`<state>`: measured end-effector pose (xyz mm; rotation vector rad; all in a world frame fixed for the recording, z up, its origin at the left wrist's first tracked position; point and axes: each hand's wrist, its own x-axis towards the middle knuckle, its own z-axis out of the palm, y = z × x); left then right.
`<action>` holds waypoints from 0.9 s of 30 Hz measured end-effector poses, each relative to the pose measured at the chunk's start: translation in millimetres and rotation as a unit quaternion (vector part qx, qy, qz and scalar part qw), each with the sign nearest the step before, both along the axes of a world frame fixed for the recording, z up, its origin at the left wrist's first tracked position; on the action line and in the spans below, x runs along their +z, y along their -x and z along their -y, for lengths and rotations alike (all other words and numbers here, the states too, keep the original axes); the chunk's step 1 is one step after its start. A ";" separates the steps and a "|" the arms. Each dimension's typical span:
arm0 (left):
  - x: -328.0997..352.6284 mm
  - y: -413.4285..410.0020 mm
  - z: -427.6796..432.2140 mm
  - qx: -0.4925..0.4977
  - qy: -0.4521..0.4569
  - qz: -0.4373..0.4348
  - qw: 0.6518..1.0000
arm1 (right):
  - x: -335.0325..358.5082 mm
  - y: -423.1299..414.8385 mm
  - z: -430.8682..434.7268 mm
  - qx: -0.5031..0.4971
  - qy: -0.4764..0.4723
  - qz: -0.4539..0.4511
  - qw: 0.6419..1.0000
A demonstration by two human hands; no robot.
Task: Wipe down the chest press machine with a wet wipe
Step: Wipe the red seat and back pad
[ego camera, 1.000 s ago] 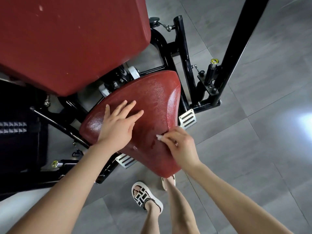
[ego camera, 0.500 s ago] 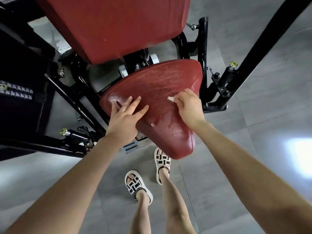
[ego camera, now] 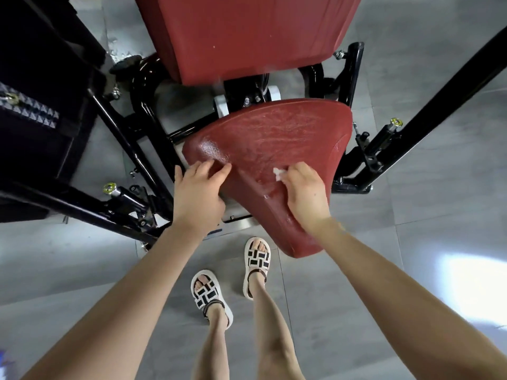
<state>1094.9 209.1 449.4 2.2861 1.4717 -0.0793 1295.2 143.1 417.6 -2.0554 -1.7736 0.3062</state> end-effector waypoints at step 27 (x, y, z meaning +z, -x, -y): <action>-32.3 17.7 36.1 0.321 0.167 0.255 0.897 | -3.9 47.8 -41.0 0.357 0.030 0.085 0.930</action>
